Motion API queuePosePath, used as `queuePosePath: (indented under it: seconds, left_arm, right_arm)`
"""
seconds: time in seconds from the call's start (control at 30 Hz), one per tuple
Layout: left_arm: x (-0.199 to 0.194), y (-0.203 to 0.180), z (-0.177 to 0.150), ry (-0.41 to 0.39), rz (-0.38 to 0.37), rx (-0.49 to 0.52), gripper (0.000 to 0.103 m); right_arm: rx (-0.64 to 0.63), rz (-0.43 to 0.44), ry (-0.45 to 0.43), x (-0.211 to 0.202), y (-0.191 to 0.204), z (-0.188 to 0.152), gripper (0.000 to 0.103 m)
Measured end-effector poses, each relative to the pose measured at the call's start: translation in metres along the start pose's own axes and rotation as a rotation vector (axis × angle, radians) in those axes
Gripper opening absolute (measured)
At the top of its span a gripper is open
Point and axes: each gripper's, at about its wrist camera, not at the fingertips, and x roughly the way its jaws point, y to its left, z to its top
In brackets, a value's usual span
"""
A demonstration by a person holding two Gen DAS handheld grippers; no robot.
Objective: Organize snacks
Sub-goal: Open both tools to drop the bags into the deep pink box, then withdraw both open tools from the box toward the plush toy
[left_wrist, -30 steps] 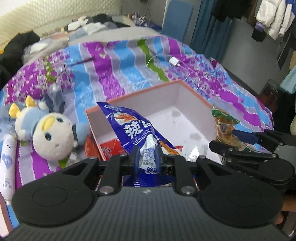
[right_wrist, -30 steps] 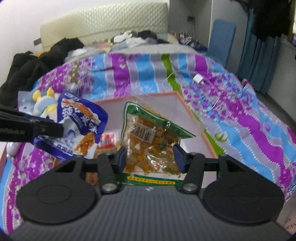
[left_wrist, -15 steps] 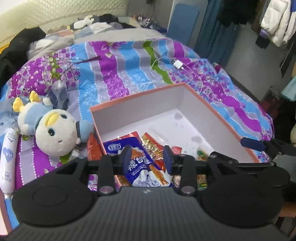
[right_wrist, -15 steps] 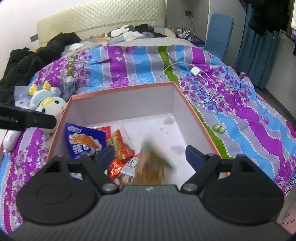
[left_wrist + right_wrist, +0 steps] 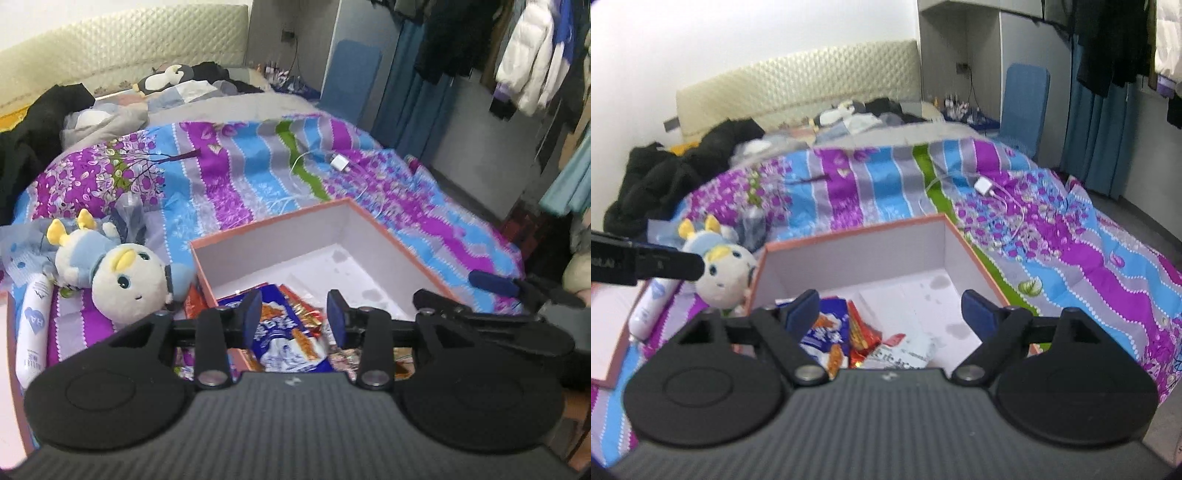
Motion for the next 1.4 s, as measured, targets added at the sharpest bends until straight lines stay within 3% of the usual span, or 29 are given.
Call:
queuePosePath:
  seconds: [0.3,0.6,0.97,1.4]
  left_arm:
    - [-0.054,0.003,-0.007,-0.088,-0.013,-0.034,0.044]
    - [-0.1,0.013,-0.029,-0.168,0.024,-0.033,0.044]
    - [-0.145,0.022,-0.064,-0.254,0.074,-0.033,0.044]
    - [-0.169,0.033,-0.127,-0.258,0.165,-0.01,0.048]
  right_arm:
    - [0.01,0.032,-0.096,-0.046,0.016,0.004,0.085]
    - [0.003,0.055,-0.17,-0.079,0.033,-0.004,0.085]
    - [0.002,0.084,-0.205,-0.102,0.052,-0.021,0.085]
    - [-0.055,0.142,-0.207,-0.118,0.084,-0.061,0.085]
